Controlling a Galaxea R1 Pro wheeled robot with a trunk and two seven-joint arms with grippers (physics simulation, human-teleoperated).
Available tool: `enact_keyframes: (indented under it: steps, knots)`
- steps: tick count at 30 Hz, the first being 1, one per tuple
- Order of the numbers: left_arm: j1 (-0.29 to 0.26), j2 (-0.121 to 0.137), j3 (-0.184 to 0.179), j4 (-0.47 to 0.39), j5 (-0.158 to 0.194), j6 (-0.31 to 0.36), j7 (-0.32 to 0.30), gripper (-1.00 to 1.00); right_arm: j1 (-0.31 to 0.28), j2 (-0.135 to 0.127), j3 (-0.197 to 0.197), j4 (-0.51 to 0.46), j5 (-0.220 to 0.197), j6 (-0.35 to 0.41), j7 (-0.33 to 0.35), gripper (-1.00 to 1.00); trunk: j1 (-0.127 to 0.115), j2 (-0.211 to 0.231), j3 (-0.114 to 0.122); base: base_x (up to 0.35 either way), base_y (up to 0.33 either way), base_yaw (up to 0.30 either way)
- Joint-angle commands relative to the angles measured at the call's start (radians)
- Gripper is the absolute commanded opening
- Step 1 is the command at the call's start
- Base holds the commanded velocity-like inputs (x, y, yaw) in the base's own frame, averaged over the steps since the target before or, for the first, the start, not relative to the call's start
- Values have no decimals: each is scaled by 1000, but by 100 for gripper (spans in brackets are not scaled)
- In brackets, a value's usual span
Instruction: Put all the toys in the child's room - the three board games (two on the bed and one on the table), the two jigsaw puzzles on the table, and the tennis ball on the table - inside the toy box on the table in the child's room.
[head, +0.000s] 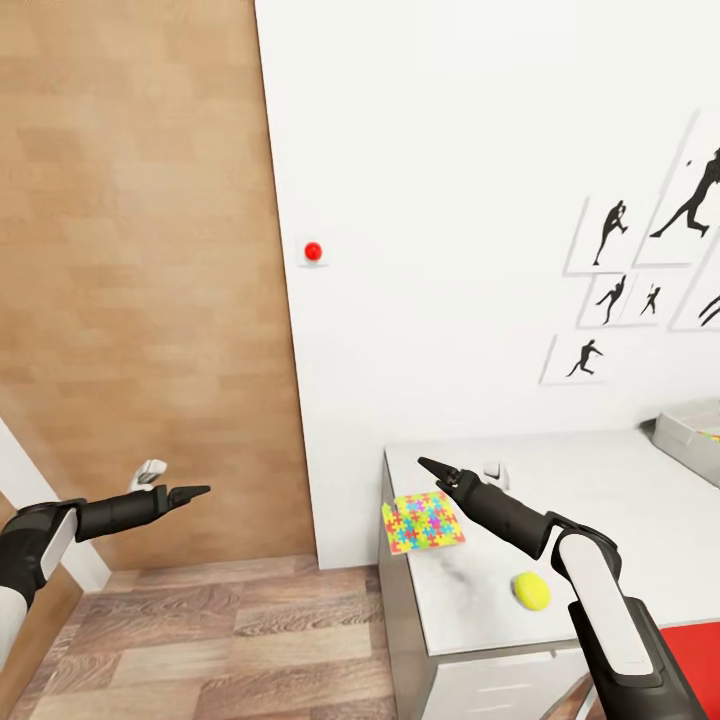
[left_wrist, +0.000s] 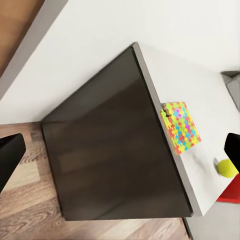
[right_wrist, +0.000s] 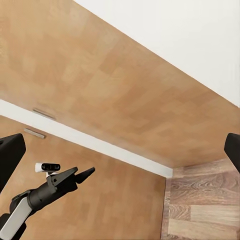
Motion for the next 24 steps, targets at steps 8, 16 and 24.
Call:
enact_keyframes:
  steps: [8,16,24]
  knots:
    - [-1,-1,-2,0,2,10,-1,100,-1,0,2,0,6,6,7,100,1,-2,0,0,0,-11]
    - [-1,-1,0,0,2,7,-2,100,-1,0,3,0,6,6,7,100,1,-2,2,0,0,-19]
    - [-1,-1,0,0,3,5,-2,100,-1,0,2,0,5,6,7,100,1,-2,10,0,0,-164]
